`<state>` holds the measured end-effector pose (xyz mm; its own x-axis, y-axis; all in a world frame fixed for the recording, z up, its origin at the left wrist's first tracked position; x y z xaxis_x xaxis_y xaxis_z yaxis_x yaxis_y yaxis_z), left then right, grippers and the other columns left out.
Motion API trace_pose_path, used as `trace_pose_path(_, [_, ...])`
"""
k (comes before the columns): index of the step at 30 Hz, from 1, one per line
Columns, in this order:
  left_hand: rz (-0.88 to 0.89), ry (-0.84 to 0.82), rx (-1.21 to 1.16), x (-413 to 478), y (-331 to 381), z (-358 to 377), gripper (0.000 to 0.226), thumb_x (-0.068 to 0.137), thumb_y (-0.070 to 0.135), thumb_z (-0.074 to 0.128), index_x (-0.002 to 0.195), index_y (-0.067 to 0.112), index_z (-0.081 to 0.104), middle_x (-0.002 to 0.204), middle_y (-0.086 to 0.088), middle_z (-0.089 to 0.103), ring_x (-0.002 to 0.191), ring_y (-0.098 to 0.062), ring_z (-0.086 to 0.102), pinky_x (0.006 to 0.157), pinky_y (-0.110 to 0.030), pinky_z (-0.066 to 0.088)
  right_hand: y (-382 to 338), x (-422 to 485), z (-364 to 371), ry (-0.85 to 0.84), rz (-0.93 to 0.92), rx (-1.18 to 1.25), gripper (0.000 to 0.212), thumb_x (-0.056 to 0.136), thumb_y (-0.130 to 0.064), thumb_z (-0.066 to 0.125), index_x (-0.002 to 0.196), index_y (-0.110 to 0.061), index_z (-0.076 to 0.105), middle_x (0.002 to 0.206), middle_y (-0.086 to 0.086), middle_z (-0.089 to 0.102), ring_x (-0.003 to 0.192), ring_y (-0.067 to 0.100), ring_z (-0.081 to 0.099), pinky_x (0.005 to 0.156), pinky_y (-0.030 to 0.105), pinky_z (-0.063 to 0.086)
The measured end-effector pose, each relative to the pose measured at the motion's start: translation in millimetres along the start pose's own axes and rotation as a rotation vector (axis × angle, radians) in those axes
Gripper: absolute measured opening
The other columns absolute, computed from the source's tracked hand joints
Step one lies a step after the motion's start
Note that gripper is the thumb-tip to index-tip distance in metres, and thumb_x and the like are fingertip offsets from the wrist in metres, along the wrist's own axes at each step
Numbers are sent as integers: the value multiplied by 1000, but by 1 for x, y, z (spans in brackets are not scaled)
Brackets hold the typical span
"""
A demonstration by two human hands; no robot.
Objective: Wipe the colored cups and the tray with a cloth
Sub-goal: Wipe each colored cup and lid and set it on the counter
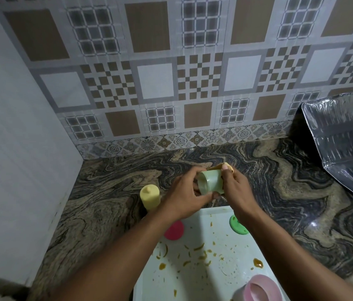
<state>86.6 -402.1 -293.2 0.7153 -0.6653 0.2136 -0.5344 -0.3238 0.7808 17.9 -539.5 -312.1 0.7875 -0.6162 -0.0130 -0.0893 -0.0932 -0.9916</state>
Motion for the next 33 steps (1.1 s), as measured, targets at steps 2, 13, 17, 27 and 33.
trace_pose_path(2, [199,18,262,-3,10,2,65,78,31,82,132,28,46,121,2,62,96,-17,68,77,-41,58,4,-2,1,-12,19,22,44,94,-54,40,97,-23,70,93,14,73,90,36,69,79,58,55])
trace_pose_path(13, [175,-206,626,28,-5,24,70,78,44,73,138,32,40,130,1,44,118,-24,44,94,-38,42,39,19,-44,90,497,202,40,99,-23,40,107,5,68,87,23,68,68,33,62,58,39,54])
trace_pose_path(17, [81,-393,731,52,-26,45,73,79,45,74,141,30,38,139,-3,45,128,-28,40,106,-44,34,53,28,-57,62,500,194,54,99,-42,40,106,2,72,95,25,73,79,36,66,72,43,54])
trace_pose_path(27, [37,-603,886,75,-60,87,67,84,44,70,142,28,41,143,-11,47,135,-33,42,108,-47,30,83,29,-69,54,495,184,48,94,-49,59,104,-5,76,97,21,75,83,34,69,76,44,54])
trace_pose_path(33, [59,-571,871,71,-52,83,84,80,45,74,150,30,31,146,-9,41,135,-33,38,111,-46,29,91,20,-79,101,517,221,53,83,-52,66,113,-8,71,103,20,74,84,33,68,67,40,56])
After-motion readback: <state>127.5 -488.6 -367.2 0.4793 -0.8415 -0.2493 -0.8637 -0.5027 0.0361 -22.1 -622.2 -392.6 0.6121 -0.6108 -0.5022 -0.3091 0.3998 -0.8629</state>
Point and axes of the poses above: each hand's wrist, its own x-axis towards the middle knuckle, its own z-axis out of the palm, y = z × x, the point moved 7 cm from there along x, towards the middle knuckle
